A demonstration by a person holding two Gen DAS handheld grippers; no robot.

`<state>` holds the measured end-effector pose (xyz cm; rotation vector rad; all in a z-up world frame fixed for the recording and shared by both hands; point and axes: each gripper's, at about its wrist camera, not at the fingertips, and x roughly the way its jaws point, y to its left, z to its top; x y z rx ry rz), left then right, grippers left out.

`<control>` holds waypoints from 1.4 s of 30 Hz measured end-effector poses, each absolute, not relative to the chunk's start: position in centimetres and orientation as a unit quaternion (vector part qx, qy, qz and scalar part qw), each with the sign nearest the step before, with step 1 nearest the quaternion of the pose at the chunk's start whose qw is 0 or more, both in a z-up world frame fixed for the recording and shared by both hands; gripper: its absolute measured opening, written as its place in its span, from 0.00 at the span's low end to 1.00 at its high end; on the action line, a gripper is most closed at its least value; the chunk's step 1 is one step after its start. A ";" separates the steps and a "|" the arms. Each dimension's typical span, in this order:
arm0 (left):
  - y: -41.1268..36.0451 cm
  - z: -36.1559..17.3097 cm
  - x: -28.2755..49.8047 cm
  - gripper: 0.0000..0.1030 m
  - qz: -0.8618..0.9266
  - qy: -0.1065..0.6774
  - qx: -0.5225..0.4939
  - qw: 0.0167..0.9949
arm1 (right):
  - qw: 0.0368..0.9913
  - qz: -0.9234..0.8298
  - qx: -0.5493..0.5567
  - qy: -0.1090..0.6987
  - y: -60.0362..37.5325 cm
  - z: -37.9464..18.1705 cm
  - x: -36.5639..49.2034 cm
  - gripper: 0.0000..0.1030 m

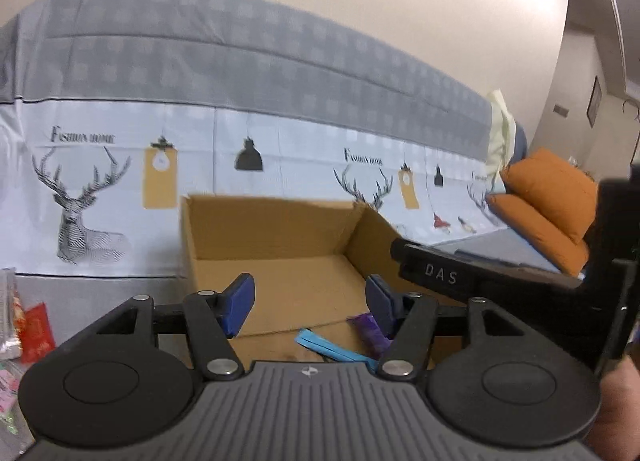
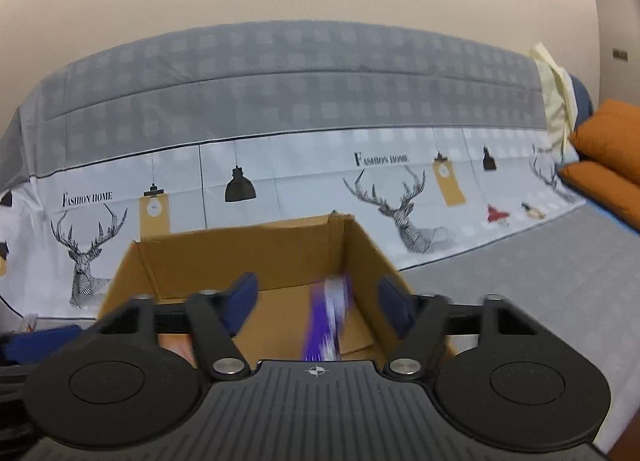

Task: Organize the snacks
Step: 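Open both grippers over the box, dropping the candy bar and Nescafe stick, then move both grippers back down toward the remaining snacks on the sofa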

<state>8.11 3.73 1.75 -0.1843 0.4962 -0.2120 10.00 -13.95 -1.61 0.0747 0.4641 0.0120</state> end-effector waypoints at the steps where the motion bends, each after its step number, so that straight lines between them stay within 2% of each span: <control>1: 4.6 2.0 7.8 0.65 -0.098 0.241 -0.089 0.961 | 0.972 0.007 0.040 0.230 -13.7 -1.6 10.0 0.67; 4: 7.4 2.9 6.8 0.69 -0.062 0.226 -0.069 0.970 | 0.972 0.020 0.049 0.228 -12.4 -1.5 9.7 0.67; 7: 11.7 4.0 6.2 0.77 -0.019 0.208 -0.059 0.976 | 0.972 0.041 0.046 0.228 -11.1 -1.5 9.1 0.67; 11: 18.5 4.4 5.8 0.78 0.061 0.201 -0.027 0.977 | 0.973 0.069 0.024 0.217 -9.5 -1.0 8.2 0.67; 19: 29.8 3.4 3.2 0.78 0.134 0.198 -0.058 0.969 | 0.973 0.090 0.014 0.212 -8.3 -0.5 8.6 0.67; 42: 33.6 4.2 1.6 0.78 0.210 0.167 -0.053 0.962 | 0.968 0.125 -0.009 0.217 -6.4 -0.8 8.5 0.67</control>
